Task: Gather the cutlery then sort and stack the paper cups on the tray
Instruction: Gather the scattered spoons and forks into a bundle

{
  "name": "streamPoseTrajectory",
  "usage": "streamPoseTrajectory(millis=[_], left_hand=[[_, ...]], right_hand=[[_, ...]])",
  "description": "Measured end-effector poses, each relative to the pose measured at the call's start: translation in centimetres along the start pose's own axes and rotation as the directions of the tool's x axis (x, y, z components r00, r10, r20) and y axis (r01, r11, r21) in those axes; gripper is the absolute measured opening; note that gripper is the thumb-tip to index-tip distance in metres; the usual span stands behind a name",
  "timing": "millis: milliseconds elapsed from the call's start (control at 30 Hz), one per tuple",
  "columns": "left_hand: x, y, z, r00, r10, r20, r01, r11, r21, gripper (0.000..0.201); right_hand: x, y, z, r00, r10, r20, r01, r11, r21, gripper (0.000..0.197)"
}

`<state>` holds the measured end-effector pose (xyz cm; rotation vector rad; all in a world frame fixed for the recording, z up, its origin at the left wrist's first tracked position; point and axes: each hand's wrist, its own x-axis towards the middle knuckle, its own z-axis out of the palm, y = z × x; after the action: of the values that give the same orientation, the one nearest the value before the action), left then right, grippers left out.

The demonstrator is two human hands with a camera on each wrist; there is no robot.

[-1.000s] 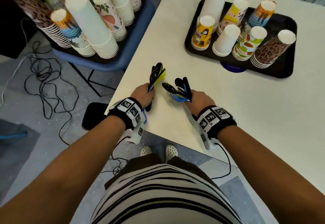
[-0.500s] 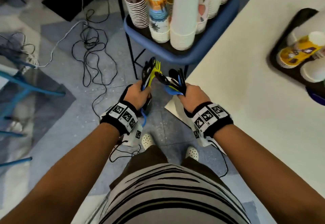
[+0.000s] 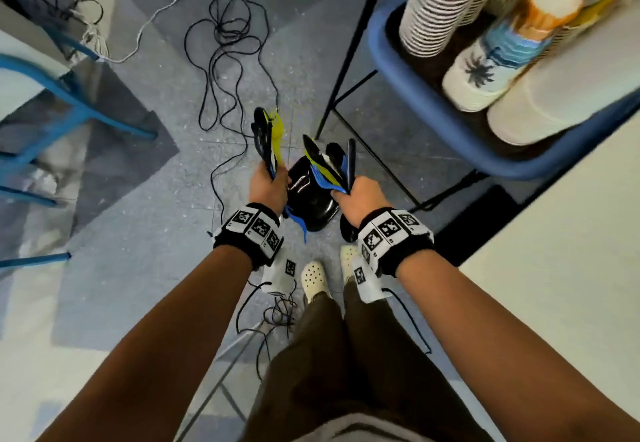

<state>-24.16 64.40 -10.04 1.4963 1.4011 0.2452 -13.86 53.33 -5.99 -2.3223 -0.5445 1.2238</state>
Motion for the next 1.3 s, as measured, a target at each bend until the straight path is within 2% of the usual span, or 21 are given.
streamPoseTrajectory(millis=[133,333,433,567,733,900,1000,1067,1167,1233,1300], left_hand=[[5.3,-3.8,2.1,0.991,-0.086,-0.104,0.074,0.991,-0.112,0.026],[13.1,-11.4,6.9,0.975,-0.157,-0.156,0.114,0.96,-0.254,0.029],[16.7,-15.8,8.9,0.975,-0.159,-0.156,0.121,0.966,-0.227,0.041],[20.8,-21.1,11.4,0.979,-0.114,-0.17,0.074,0.971,-0.226,0.047],[23.5,-26.1,15.1,0.997,-0.076,-0.033,0.068,0.979,-0.191,0.043],[24.6,-28.9,18.0,0.995,-0.052,0.084,0.052,0.999,0.003,0.045],[25.3,-29.9,19.2,0.981,-0.1,0.165,0.081,0.99,0.116,0.046],[25.9,-30.3,19.8,0.946,-0.197,0.258,0.134,0.961,0.242,0.052],[26.1,-30.6,20.1,0.848,-0.368,0.382,0.189,0.883,0.43,0.074],[25.8,-30.4,19.8,0.831,-0.406,0.38,0.205,0.859,0.469,0.074],[25.0,-29.6,19.2,0.84,-0.403,0.364,0.199,0.852,0.484,0.06]], right_hand=[[7.4,1.1,4.5,0.995,0.091,0.04,-0.093,0.995,0.044,0.035],[18.0,5.5,11.4,0.967,0.232,0.104,-0.231,0.973,-0.029,0.04],[22.4,8.0,14.9,0.954,0.28,0.105,-0.277,0.96,-0.037,0.04],[27.9,11.3,19.0,0.949,0.299,0.104,-0.29,0.953,-0.089,0.042],[33.1,14.1,22.1,0.953,0.285,0.101,-0.27,0.953,-0.141,0.038],[37.3,15.7,23.5,0.94,0.331,0.085,-0.301,0.92,-0.249,0.034],[39.0,16.3,23.7,0.947,0.312,0.074,-0.269,0.9,-0.344,0.036],[39.7,16.8,23.6,0.946,0.302,0.113,-0.239,0.891,-0.386,0.042],[40.1,17.6,23.4,0.944,0.287,0.164,-0.197,0.887,-0.419,0.054],[39.8,17.8,23.1,0.955,0.261,0.141,-0.18,0.887,-0.425,0.053],[38.9,17.6,22.7,0.965,0.241,0.102,-0.176,0.885,-0.43,0.049]])
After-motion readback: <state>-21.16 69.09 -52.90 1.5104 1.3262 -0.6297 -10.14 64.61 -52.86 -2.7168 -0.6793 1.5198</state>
